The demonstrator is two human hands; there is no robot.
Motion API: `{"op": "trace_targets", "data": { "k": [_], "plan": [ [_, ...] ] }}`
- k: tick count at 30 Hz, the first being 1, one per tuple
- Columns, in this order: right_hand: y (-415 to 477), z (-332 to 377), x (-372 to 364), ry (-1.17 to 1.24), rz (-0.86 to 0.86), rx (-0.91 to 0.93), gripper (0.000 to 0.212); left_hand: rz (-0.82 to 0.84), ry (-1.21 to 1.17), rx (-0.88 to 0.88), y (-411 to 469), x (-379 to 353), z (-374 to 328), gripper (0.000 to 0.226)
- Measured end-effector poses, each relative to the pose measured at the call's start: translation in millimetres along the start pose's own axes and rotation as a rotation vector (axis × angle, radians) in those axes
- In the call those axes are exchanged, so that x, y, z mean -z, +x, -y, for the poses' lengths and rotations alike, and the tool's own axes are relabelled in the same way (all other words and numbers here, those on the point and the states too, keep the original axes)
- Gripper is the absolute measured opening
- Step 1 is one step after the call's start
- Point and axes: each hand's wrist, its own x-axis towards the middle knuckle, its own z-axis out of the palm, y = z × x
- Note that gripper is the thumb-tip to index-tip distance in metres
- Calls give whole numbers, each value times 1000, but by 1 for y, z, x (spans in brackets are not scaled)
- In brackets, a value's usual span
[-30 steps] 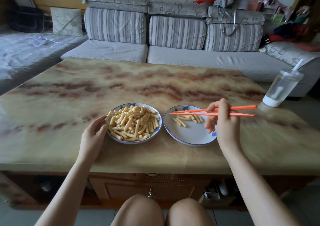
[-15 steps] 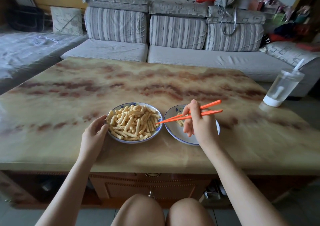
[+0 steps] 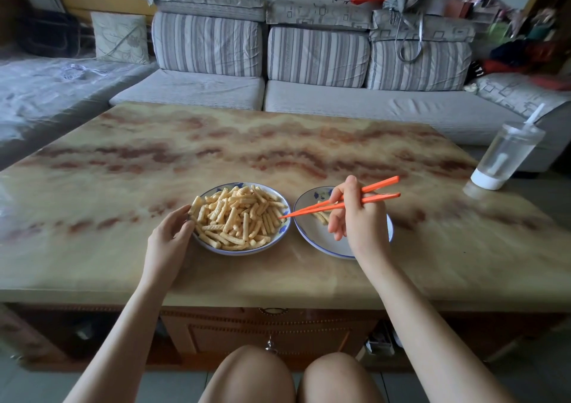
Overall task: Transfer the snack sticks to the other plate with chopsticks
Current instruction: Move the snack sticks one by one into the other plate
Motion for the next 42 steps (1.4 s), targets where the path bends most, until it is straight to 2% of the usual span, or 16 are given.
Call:
{"op": "trace_targets", "data": {
  "k": [9, 19, 35, 42],
  "plan": [
    [-1, 4, 9, 46, -7, 18, 48, -2, -7, 1, -1, 0, -2, 34],
    [-3, -3, 1, -67, 75, 40, 47, -7, -1, 5, -1, 0, -1, 34],
    [1, 9, 3, 16, 60, 70, 44, -2, -11, 12, -2, 0, -3, 35],
    [-1, 2, -6, -9, 73, 16, 47, -2, -10, 18, -2, 0, -4, 35]
  ]
}}
